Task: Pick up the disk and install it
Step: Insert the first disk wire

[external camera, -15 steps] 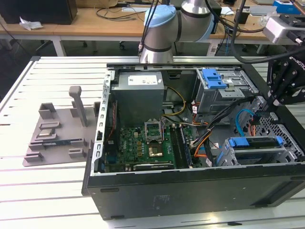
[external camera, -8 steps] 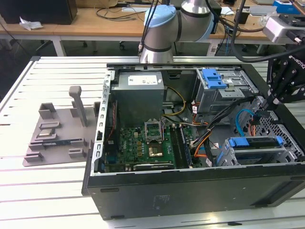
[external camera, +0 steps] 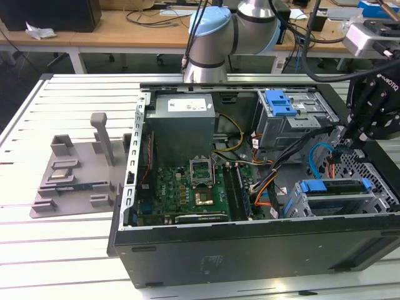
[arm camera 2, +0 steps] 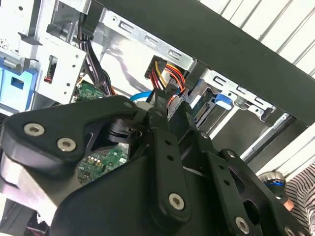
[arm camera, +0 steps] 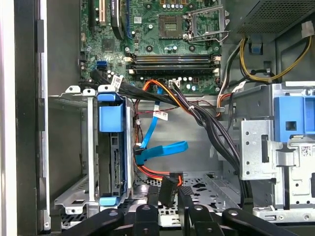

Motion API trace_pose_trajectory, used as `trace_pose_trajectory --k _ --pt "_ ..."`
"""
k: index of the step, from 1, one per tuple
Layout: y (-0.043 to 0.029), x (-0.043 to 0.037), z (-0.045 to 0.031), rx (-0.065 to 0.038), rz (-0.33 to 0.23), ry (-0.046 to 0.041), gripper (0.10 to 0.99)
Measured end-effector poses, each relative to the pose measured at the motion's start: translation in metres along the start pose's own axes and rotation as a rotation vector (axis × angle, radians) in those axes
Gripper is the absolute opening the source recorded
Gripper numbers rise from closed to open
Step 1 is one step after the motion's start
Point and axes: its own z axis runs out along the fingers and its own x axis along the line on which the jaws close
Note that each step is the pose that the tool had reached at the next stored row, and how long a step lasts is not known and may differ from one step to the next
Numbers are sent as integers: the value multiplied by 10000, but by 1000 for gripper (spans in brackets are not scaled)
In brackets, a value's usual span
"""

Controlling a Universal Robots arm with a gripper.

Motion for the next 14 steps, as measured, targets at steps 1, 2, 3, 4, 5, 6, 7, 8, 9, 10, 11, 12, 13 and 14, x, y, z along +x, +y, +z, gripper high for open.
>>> trace_pose_trajectory --k 1,2,3,4,5,6,7,8,9,10,11,12,13,14 --pt "0 -19 12 1 1 32 302" --pt "0 -38 27 1 3 63 302" --pt "0 -63 49 2 4 103 302" --pt "0 -78 65 3 5 136 302" --pt "0 -86 77 3 7 158 302" --pt "-1 -96 96 3 7 189 302" --pt "-1 -104 108 4 8 231 302" --pt "-1 -110 131 5 10 295 302" --pt "-2 -111 140 6 12 339 302" --pt "-2 -111 151 8 13 381 302" --pt "-3 -112 170 9 14 456 302" --pt "-3 -111 173 11 17 543 302" --pt "-3 -111 173 11 17 559 302" --pt "-3 -111 173 11 18 565 302"
